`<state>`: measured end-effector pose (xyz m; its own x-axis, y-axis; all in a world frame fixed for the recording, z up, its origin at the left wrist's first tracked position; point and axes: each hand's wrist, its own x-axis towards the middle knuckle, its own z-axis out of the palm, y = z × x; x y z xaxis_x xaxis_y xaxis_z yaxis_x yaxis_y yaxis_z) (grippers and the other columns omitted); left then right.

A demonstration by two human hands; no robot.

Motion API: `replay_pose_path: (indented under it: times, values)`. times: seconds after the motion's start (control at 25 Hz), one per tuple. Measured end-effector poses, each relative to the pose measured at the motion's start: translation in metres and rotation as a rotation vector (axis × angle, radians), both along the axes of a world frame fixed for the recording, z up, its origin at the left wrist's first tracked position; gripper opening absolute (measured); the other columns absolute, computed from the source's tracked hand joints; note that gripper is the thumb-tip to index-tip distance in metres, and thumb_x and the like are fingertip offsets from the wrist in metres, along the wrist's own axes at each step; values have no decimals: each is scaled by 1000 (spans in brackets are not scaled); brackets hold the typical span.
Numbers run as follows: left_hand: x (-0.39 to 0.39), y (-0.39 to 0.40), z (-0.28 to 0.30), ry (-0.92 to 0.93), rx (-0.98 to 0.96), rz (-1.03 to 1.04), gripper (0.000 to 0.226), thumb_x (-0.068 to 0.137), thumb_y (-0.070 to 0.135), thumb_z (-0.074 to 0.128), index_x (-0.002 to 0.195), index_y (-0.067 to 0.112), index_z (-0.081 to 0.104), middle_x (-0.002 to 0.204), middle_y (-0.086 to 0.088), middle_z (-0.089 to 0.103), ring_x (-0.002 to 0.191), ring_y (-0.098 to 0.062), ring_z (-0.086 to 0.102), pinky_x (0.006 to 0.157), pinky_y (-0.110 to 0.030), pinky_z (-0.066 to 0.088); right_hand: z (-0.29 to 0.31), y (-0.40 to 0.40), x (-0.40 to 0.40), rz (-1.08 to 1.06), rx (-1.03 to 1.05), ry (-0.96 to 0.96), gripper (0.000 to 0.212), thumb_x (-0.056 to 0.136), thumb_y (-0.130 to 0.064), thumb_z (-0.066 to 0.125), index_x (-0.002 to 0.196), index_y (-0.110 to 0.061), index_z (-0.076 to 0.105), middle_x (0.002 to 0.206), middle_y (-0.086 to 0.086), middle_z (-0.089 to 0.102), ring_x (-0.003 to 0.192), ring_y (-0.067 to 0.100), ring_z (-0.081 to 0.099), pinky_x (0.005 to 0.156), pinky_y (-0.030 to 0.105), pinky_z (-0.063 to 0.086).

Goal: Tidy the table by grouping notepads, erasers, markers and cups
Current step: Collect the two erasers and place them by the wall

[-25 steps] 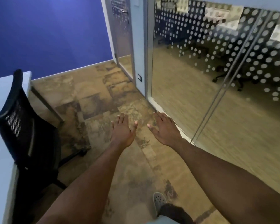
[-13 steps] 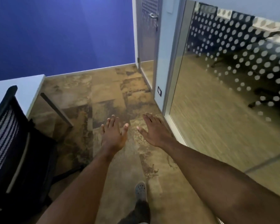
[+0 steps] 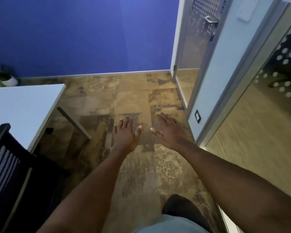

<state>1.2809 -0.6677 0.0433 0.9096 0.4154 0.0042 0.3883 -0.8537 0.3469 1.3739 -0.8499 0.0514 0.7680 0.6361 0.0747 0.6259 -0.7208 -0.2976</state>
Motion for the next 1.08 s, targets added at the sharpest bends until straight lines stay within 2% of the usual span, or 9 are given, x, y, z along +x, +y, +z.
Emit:
replay_pose_path:
  times: [0.24,0.52,0.84,1.08]
  values:
    - [138,100,-15,73,65,38,73,98,61,21,155,15,22,165,-5,13,151,-25,9,120,-45,3,-24,108,153,86,19,13,80,90,-70,14,152,-20,11,161,4,12,148,24,9,118,43,11]
    - [267,230,5,84,86,243,71,99,57,24,155,12,23,164,-7,14,151,-26,8,121,-47,3,-15,268,323,350,-23,12,79,92,-69,16,152,-18,12,161,7,13,147,26,11,118,43,11]
    - [353,395,-10,54,11,512,74,98,60,20,156,14,16,165,-8,5,152,-25,0,121,-46,0,-19,472,430,587,-18,-29,77,90,-69,18,150,-21,18,160,3,18,147,22,15,117,42,11]
    - [416,555,-46,54,-48,643,74,97,63,18,156,17,14,165,-7,4,152,-25,-3,119,-46,-3,-32,648,495,714,-14,-61,79,88,-73,13,150,-24,13,161,0,15,147,18,11,114,34,2]
